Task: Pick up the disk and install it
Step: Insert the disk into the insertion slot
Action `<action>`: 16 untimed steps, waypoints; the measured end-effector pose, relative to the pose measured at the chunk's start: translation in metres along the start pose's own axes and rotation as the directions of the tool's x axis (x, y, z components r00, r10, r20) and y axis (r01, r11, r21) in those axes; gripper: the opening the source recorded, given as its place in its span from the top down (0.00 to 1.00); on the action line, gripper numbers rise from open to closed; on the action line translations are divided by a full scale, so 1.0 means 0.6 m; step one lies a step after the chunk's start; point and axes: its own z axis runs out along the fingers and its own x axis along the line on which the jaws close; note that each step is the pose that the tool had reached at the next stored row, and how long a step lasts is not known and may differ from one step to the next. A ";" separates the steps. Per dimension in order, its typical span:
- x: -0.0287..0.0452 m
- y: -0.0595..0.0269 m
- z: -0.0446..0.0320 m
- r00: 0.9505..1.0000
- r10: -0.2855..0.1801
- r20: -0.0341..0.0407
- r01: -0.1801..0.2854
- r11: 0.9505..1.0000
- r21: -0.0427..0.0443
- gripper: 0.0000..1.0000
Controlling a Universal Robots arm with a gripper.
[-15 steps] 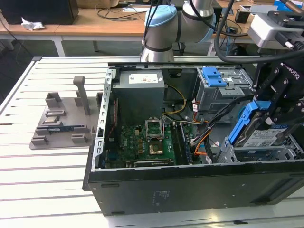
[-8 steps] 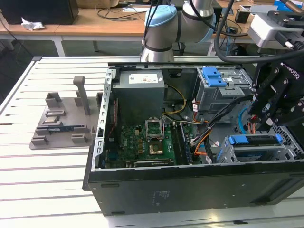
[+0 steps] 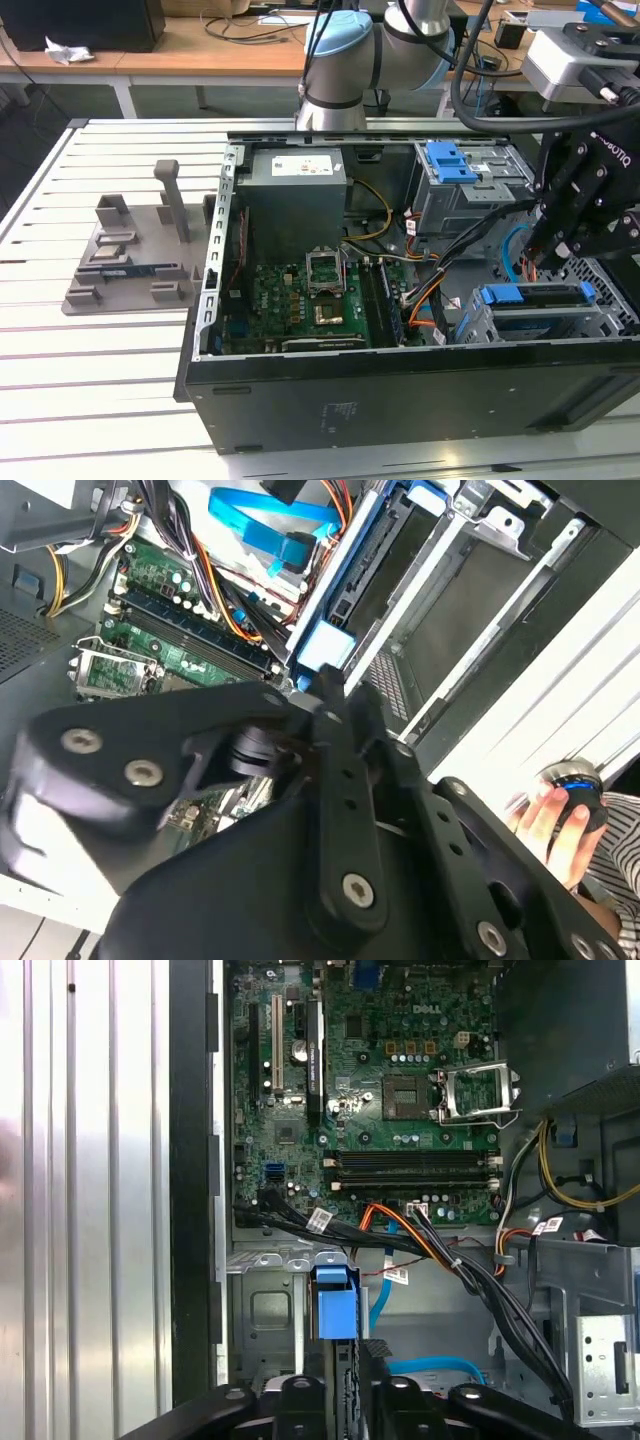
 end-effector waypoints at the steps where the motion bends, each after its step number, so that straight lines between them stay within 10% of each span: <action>1: 0.000 0.000 0.000 1.000 0.000 0.000 0.000 1.000 0.000 0.82; 9: -0.002 -0.003 0.000 1.000 0.000 0.000 0.000 1.000 0.000 0.89; 16: -0.020 -0.049 0.000 1.000 0.000 -0.002 0.000 1.000 -0.001 0.89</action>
